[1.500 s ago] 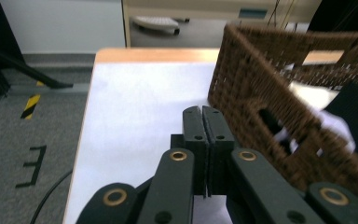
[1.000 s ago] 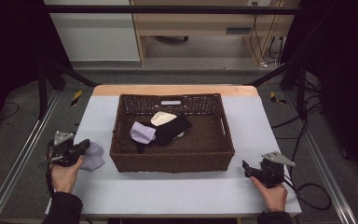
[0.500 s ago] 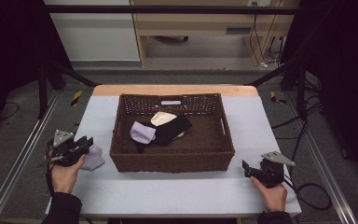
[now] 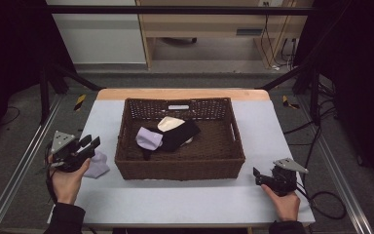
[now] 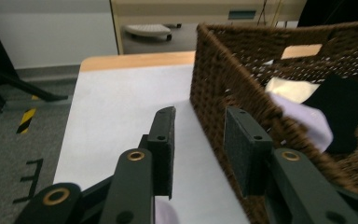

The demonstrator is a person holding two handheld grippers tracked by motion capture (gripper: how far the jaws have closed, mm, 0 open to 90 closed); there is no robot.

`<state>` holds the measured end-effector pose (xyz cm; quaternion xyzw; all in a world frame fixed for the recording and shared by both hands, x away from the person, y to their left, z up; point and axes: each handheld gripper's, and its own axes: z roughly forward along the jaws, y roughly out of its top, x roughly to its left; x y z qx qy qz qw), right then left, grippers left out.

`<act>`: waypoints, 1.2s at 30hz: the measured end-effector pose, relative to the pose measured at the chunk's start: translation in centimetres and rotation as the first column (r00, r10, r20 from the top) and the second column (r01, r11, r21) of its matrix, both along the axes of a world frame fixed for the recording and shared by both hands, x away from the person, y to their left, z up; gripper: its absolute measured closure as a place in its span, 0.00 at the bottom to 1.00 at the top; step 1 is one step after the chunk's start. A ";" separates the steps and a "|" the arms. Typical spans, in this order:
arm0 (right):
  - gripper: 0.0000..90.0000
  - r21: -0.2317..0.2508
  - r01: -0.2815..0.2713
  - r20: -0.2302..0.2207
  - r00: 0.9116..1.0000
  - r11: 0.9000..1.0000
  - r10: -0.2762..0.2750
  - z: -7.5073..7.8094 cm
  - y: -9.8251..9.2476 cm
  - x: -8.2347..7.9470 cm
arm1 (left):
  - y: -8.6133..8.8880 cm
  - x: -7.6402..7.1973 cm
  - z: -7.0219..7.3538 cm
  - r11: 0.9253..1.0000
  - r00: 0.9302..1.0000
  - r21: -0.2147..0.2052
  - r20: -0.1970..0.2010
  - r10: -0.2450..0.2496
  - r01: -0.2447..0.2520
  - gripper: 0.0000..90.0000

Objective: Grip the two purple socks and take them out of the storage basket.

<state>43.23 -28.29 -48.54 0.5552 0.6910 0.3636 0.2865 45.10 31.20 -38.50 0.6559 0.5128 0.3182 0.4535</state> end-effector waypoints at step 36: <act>0.13 0.003 0.001 -0.005 1.000 1.000 -0.001 0.0 0.0 0.1 | -13.1 6.4 4.6 0.980 0.985 0.110 0.013 -0.171 0.169 0.72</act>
